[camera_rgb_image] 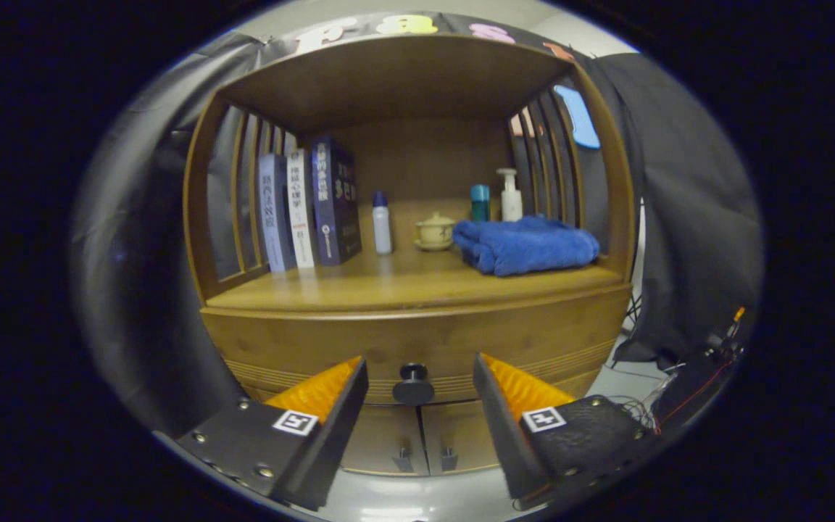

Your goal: Pull open the drawer, take out the items inside it, and place them on the countertop above the cabinet.

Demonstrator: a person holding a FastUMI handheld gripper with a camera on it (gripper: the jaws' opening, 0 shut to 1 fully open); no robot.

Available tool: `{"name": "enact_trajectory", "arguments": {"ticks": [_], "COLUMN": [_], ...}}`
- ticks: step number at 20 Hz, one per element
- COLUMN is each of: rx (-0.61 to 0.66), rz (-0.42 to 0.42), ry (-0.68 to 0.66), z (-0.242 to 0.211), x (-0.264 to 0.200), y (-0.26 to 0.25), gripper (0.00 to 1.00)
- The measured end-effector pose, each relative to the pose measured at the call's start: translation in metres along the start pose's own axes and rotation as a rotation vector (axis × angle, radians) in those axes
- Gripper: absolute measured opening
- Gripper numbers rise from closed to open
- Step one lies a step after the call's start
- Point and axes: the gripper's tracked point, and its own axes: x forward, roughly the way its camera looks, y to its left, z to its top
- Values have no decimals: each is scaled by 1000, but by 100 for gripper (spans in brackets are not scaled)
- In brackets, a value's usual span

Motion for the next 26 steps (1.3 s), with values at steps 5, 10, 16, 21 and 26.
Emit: {"name": "enact_trajectory", "arguments": {"ticks": [5,10,16,21,26], "rx": [-19,-72,-81,-60,-35], "rz": [24,29,14,-2,-27], "ry": [90,110,124,143,140], "z": [-32,-33,-39,-46,-57], "x": [41,50,48,22,-21], "y": [6,6,8,9,5], "gripper": [76,45,30,30,30]}}
